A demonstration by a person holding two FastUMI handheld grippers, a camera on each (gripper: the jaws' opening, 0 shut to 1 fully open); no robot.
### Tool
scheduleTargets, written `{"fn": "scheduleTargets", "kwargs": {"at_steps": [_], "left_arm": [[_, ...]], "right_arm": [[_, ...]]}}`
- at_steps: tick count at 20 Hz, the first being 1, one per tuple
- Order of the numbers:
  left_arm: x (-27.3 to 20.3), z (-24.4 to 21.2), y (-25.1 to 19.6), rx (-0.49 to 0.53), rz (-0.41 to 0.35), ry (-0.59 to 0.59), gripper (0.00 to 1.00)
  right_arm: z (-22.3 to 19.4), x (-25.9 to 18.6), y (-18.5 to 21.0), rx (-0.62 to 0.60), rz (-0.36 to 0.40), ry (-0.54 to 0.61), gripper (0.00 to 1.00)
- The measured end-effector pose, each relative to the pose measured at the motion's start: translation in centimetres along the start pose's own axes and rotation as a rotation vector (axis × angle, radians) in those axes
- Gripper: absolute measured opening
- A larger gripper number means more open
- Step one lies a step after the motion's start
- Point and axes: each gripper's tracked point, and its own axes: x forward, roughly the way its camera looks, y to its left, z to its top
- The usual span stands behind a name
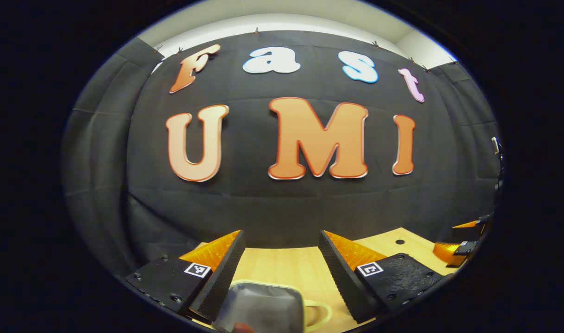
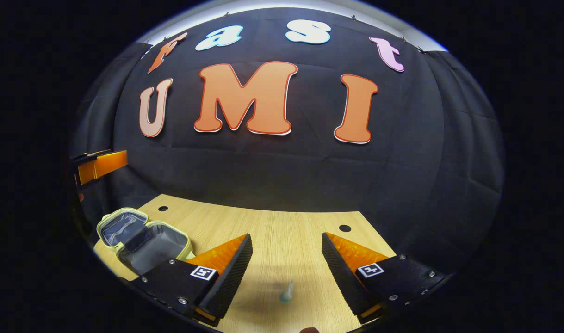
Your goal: First open the suitcase, pack the skin care products into it, and then close the suitcase.
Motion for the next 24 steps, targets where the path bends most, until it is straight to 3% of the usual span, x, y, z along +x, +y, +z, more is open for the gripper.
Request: {"fn": "scheduleTargets", "kwargs": {"at_steps": [6, 11, 20, 24], "left_arm": [[0.0, -6.2, -8.6, -0.033, -0.025, 0.068, 0.99], [-0.2, -14.2, -14.2, -0.022, -0.074, 0.161, 0.99], [0.0, -27.1, -18.8, 0.066, -0.117, 0.294, 0.99], [-0.3, -30.9, -18.1, 0.000, -0.076, 0.392, 0.99]], "right_arm": [[-3.7, 0.9, -1.8, 0.040, 0.022, 0.044, 0.95], [-7.5, 0.9, -4.5, 0.014, 0.006, 0.098, 0.96], [-13.0, 0.1, -7.4, -0.006, -0.009, 0.198, 0.96], [-14.1, -0.2, -7.7, 0.007, -0.002, 0.229, 0.96]]}}
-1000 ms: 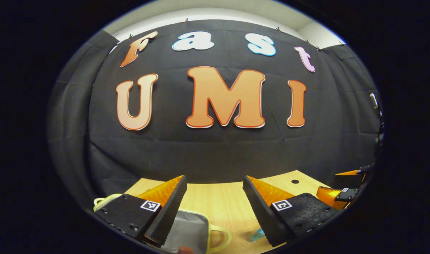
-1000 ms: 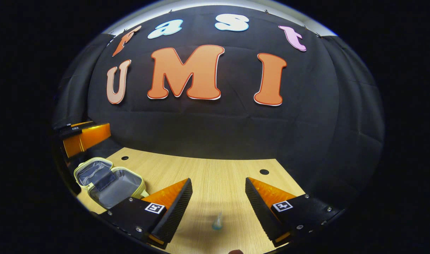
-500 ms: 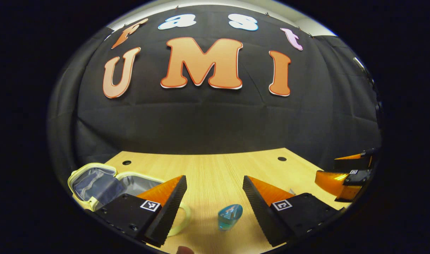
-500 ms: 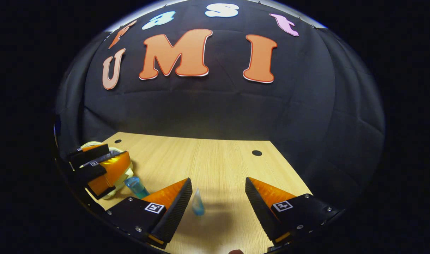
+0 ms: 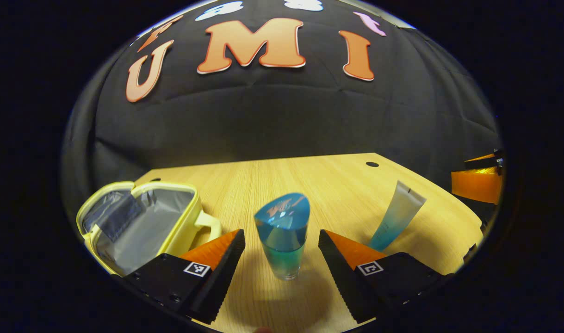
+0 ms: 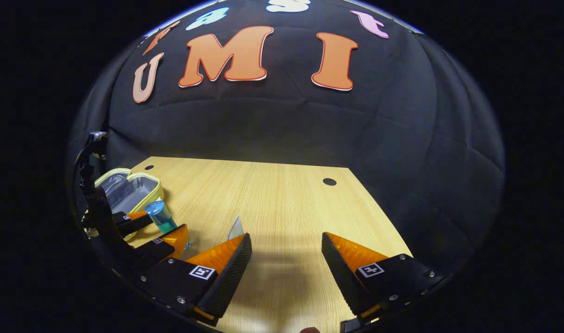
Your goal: First open the suitcase, pack the skin care products into it, and then close the suitcase.
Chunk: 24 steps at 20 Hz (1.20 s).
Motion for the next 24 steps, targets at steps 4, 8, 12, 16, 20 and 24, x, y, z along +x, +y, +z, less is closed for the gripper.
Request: {"fn": "scheduleTargets", "kwargs": {"at_steps": [4, 8, 12, 16, 20, 24], "left_arm": [[1.2, -1.9, 0.3, 0.009, 0.019, 0.045, 0.81], [1.3, -2.1, -0.3, 0.012, -0.001, 0.055, 0.49], [-0.6, -1.4, 0.0, -0.028, -0.040, 0.124, 0.48], [-3.7, 1.9, 1.1, -0.031, -0.080, 0.124, 0.49], [-5.0, 2.3, 2.9, 0.011, -0.066, 0.158, 0.50], [-7.0, 3.0, 4.6, -0.061, -0.075, 0.178, 0.49]], "right_arm": [[-0.3, -0.1, 0.1, -0.002, 0.003, 0.016, 0.96], [-0.9, 0.0, 0.7, -0.020, 0.012, 0.032, 0.96], [-2.2, 0.3, 2.4, -0.026, 0.050, 0.062, 0.96], [-4.0, 1.4, 5.2, -0.044, 0.107, 0.127, 0.97], [-6.4, 4.7, 7.4, -0.035, 0.130, 0.195, 0.97], [-7.9, 7.8, 8.1, 0.001, 0.134, 0.266, 0.81]]}}
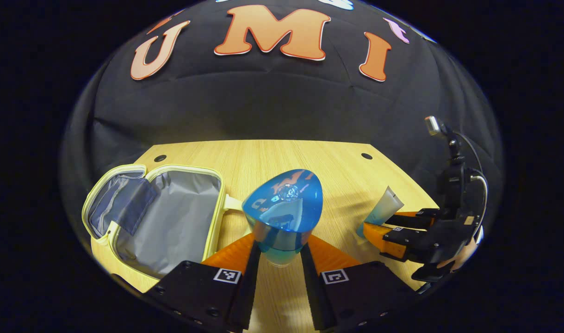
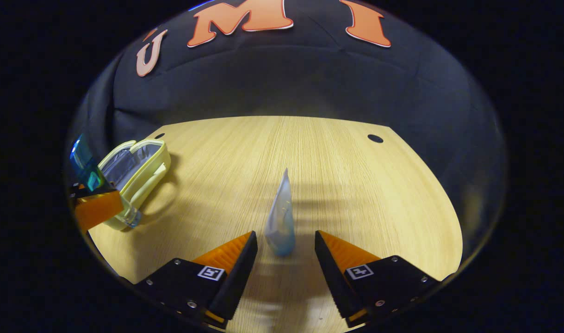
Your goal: First open the suitcase, pack the skin care products into it, and then close the suitcase.
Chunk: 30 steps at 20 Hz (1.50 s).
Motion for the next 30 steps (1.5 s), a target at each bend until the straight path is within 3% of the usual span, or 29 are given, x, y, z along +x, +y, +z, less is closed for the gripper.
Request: {"fn": "scheduleTargets", "kwargs": {"at_steps": [3, 4, 5, 8, 9, 14, 17, 22, 28, 29, 30], "left_arm": [[-0.9, 0.2, 1.3, -0.003, 0.014, -0.003, 0.48], [-1.2, 0.2, 1.6, -0.011, 0.013, -0.003, 0.49], [-1.6, 0.3, 2.0, -0.026, 0.008, 0.000, 0.49], [-2.8, 1.3, 3.7, -0.047, -0.004, 0.002, 0.49], [-3.6, 1.7, 4.3, -0.050, -0.012, -0.001, 0.48], [-8.6, 3.2, 10.2, -0.062, -0.073, 0.062, 0.48], [-9.7, 2.4, 16.9, 0.002, -0.018, 0.182, 0.48], [-8.1, 0.8, 21.6, 0.056, -0.050, 0.436, 0.49], [-3.7, 0.1, 22.9, 0.090, -0.075, 0.580, 0.49], [-3.2, -0.5, 23.0, 0.077, -0.077, 0.605, 0.49], [-2.8, -0.7, 22.9, 0.068, -0.079, 0.627, 0.49]], "right_arm": [[-0.4, 0.9, 0.3, 0.007, 0.009, 0.028, 0.59], [-0.2, 1.1, 0.4, 0.006, 0.007, 0.025, 0.43], [-0.2, 1.0, 0.4, 0.009, 0.002, 0.036, 0.36], [0.0, -0.7, 0.9, 0.023, 0.005, 0.069, 0.41], [0.6, -1.6, 1.5, 0.027, 0.019, 0.063, 0.36], [4.9, -6.7, 6.1, 0.044, 0.104, 0.019, 0.35], [5.7, -9.0, 10.3, 0.107, 0.182, 0.071, 0.36], [5.5, -10.6, 15.5, 0.171, 0.236, 0.123, 0.35], [4.7, -10.7, 16.1, 0.233, 0.188, 0.161, 0.36], [4.5, -10.9, 16.1, 0.238, 0.181, 0.168, 0.41], [4.4, -11.0, 16.0, 0.244, 0.176, 0.172, 0.36]]}}
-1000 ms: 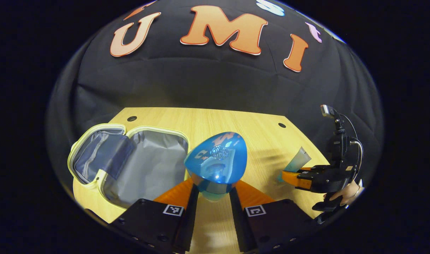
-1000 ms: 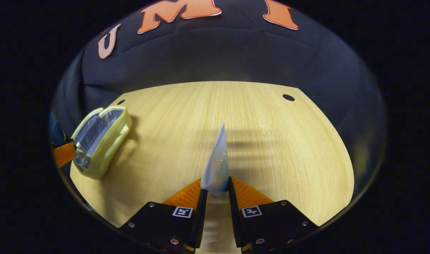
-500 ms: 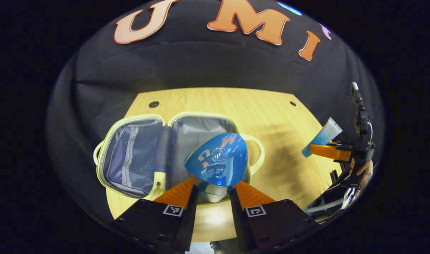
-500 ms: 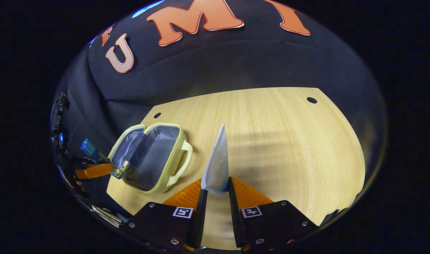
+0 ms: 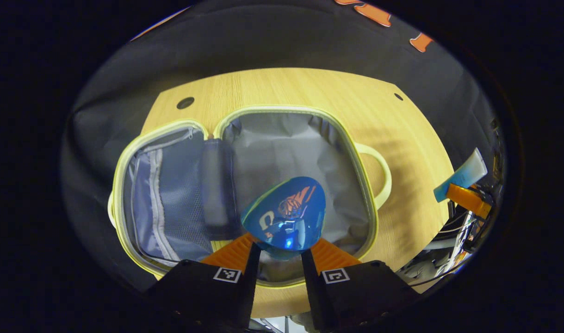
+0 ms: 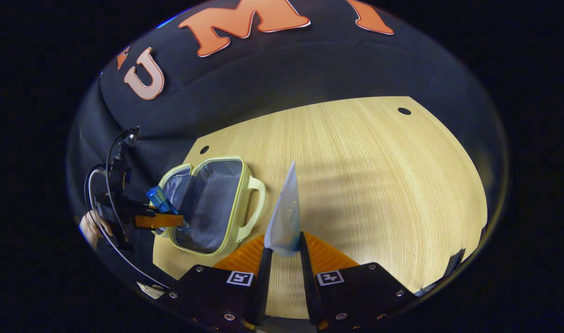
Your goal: First open the suitcase, pack the skin care products into it, and then close the suitcase.
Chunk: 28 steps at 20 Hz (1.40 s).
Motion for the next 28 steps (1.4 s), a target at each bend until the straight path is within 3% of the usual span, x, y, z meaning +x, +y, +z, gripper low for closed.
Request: {"fn": "scheduleTargets", "kwargs": {"at_steps": [3, 7, 13, 14, 15, 16, 17, 18, 19, 23, 26, 28], "left_arm": [[1.7, 0.0, 0.4, -0.013, -0.010, 0.047, 0.49], [4.4, 0.2, 2.4, 0.004, 0.055, 0.095, 0.49], [6.4, 0.3, 0.8, -0.066, 0.011, 0.114, 0.52], [5.9, 0.4, -0.2, -0.073, -0.015, 0.107, 0.68], [5.7, 0.8, -0.6, -0.060, -0.014, 0.089, 0.84], [5.2, 1.5, -0.7, -0.043, -0.005, 0.067, 1.00], [4.2, 2.0, -0.8, -0.023, 0.011, 0.035, 0.98], [3.2, 2.6, -1.0, -0.011, 0.005, 0.000, 0.98], [2.4, 3.2, -1.3, -0.009, -0.008, -0.032, 0.98], [-3.3, 3.9, -0.3, -0.019, -0.094, -0.205, 0.98], [-8.3, 3.2, 3.0, -0.042, -0.132, -0.299, 0.98], [-12.6, 2.4, 4.9, -0.061, -0.195, -0.369, 0.98]], "right_arm": [[-0.3, -0.2, -0.3, 0.010, -0.014, 0.010, 0.36], [-0.3, -0.1, -0.4, 0.017, -0.026, 0.030, 0.36], [0.0, -0.2, -0.7, 0.030, -0.033, 0.049, 0.31], [0.2, -0.2, -0.6, 0.031, -0.032, 0.053, 0.36], [0.4, -0.3, -0.5, 0.033, -0.031, 0.052, 0.31], [0.7, -0.4, -0.4, 0.030, -0.028, 0.050, 0.31], [1.4, -0.5, -0.2, 0.024, -0.026, 0.044, 0.36], [1.7, -0.7, -0.1, 0.017, -0.027, 0.042, 0.31], [2.3, -0.8, 0.1, 0.006, -0.029, 0.040, 0.35], [5.3, -2.0, 3.5, -0.053, -0.022, 0.008, 0.35], [6.0, -2.3, 8.9, -0.139, -0.017, 0.003, 0.35], [4.5, -1.4, 14.3, -0.140, 0.060, 0.076, 0.35]]}}
